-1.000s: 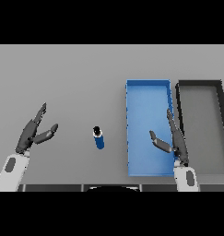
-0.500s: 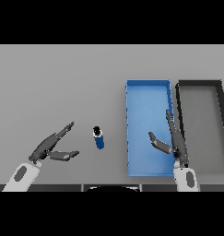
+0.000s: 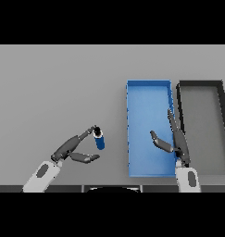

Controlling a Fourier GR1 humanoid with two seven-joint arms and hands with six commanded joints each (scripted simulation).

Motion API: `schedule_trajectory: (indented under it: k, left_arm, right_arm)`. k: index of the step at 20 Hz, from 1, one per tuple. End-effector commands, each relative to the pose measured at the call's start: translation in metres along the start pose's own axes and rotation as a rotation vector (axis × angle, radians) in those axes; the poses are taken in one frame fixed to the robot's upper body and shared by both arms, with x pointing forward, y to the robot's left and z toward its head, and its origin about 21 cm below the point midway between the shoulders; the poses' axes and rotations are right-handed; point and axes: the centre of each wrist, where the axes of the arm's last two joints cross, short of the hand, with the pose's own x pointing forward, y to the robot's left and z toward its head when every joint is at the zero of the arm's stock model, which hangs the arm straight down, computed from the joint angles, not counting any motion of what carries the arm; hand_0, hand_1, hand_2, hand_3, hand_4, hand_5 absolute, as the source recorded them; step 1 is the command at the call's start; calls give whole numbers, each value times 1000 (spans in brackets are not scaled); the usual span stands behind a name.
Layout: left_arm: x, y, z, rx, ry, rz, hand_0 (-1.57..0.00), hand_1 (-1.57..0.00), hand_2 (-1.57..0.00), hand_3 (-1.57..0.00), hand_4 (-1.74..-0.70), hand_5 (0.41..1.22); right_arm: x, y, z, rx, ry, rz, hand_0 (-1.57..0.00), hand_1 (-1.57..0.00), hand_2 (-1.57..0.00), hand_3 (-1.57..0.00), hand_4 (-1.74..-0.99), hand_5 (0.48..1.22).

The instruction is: Pick up the blue pipe and place it into the blue bin.

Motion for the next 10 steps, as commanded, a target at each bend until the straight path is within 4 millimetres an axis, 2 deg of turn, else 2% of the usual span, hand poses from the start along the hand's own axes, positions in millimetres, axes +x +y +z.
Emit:
schedule_trajectory:
  k: [1, 4, 7, 10]
  left_arm:
    - [-1, -5, -9, 8, -7, 8, 1, 1, 1, 1, -1152, 460]
    - [-2, -13, -24, -2, -28, 24, 1, 1, 1, 1, -1134, 459]
    - [-4, -18, -39, 6, 9, -18, 1, 1, 1, 1, -1076, 435]
    - [-8, -23, -46, -4, -2, -15, 1, 1, 1, 1, -1062, 420]
  right_arm:
    - [0, 0, 2, 0, -6, 10, 1, 1, 1, 1, -1201, 620]
    - [-2, 2, 4, -3, -5, 5, 1, 1, 1, 1, -1210, 631]
    - [-2, -5, 6, -16, -20, 1, 1, 1, 1, 1, -1220, 639]
    - [-6, -1, 5, -6, -13, 10, 1, 1, 1, 1, -1214, 645]
